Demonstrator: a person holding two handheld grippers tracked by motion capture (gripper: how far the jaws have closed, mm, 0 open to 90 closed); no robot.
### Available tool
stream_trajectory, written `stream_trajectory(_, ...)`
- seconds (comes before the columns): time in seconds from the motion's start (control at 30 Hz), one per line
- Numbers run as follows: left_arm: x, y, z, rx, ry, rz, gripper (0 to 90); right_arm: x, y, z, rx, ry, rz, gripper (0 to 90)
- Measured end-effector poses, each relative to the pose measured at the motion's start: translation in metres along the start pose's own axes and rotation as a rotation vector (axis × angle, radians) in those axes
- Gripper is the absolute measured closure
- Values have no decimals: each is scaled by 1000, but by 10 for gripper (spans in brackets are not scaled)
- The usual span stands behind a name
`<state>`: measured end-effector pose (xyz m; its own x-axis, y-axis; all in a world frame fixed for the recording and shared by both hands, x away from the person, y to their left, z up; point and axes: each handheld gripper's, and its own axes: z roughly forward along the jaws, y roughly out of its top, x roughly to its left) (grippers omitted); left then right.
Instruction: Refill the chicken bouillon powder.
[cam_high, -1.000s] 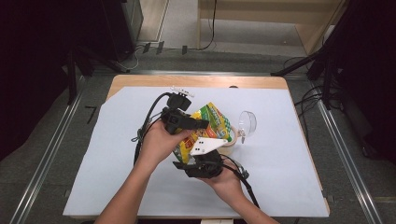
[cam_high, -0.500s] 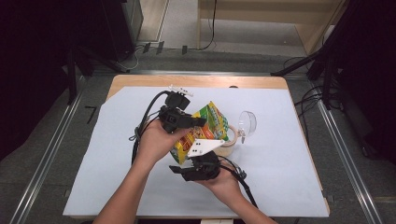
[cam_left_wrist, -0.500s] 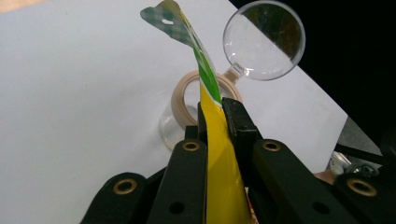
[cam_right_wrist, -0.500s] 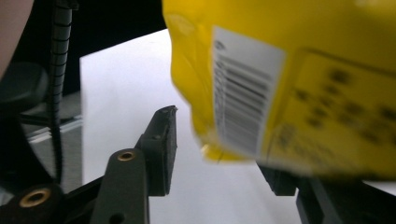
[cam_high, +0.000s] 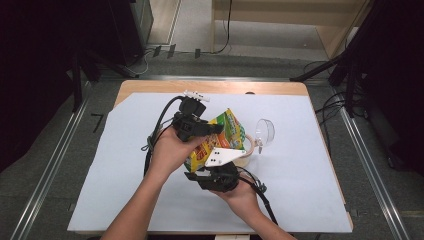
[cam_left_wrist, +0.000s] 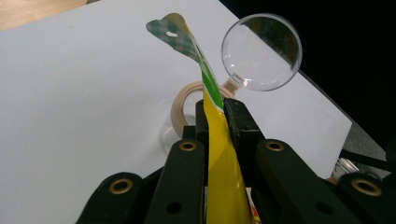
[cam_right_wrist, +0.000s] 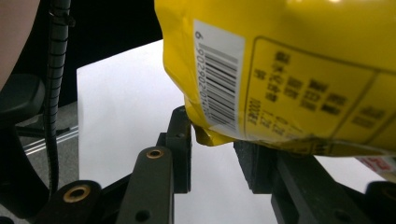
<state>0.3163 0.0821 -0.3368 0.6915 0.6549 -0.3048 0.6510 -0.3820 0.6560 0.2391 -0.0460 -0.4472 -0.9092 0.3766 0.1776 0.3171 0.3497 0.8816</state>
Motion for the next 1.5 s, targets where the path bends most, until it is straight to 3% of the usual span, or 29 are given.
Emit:
stream_trajectory(0.3,7,18,6,77,-39,-80,857,0,7,-7,-29,-23,2,665)
stream_trajectory(0.37,6,20,6,91,-43,-96,865,1,7,-7,-54,-38,8,601)
stream_trajectory(0.6,5,18,5,85,-61,-123,868,3,5,-6,-66,-52,31,621)
stream_trajectory(0.77,1,19,7,63,-13,-81,829,2,5,-7,-74,-44,56,640)
stream_trajectory(0.97,-2,21,9,66,5,-39,793,-1,6,-9,-83,-31,55,637)
stream_trajectory(1.1,-3,21,10,77,-4,-2,807,-2,7,-8,-75,-33,35,629)
stream_trajectory(1.5,1,23,8,73,-11,-15,826,-5,10,-5,-70,-18,35,636)
